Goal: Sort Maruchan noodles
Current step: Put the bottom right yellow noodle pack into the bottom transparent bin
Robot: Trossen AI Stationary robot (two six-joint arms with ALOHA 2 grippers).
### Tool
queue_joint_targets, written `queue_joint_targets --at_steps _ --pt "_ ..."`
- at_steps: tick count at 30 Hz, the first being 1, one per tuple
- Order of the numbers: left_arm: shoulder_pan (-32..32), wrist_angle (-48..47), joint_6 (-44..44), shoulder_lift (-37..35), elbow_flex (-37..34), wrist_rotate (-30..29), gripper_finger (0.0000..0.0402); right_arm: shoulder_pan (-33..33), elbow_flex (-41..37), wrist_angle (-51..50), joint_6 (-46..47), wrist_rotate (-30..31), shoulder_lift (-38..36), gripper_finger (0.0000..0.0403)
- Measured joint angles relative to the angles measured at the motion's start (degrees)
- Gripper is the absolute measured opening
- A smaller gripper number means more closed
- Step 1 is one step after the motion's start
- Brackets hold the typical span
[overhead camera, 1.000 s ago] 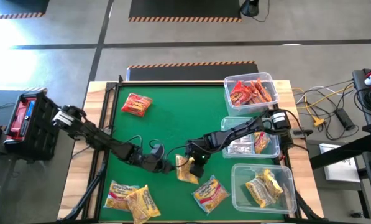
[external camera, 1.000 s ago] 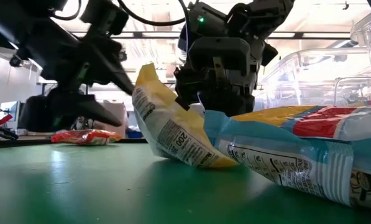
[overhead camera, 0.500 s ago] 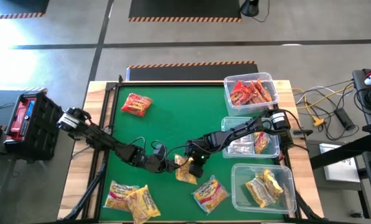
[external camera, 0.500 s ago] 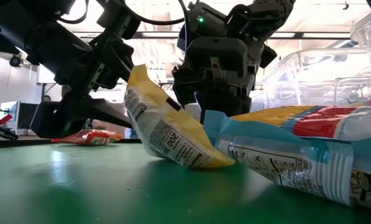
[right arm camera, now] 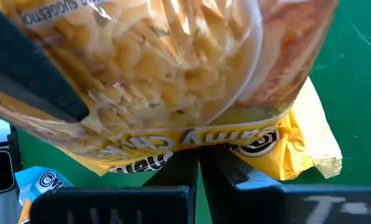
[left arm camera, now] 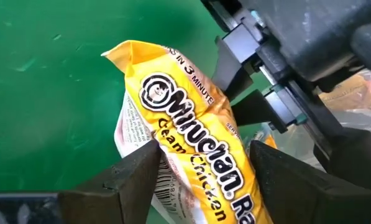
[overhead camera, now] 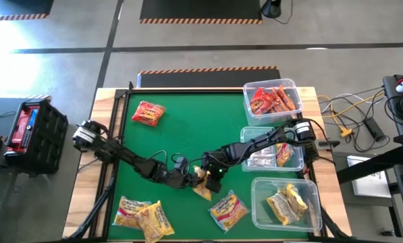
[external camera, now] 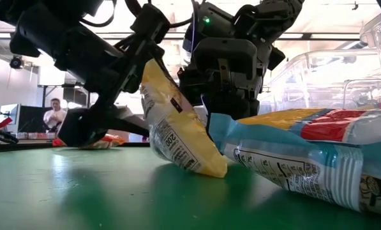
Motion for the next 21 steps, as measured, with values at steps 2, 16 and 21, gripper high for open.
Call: queue_joint_targets --at_steps 2,16,21 --pt "0.00 -0.75 -1.12 -0.02 0.03 0.41 0.0233 0.00 0.02 0.02 -0.31 0.02 0.00 0.0009" --pt "0.00 -4.27 -6.78 -0.04 0.11 1.33 0.0201 0.00 0.02 0.09 -2.26 1.02 -1.68 0.0009" --pt "0.06 -4.42 -6.06 -0.07 0.11 0.95 0.0136 -0.54 0.03 -0.87 -3.01 1.03 -3.42 0.0009"
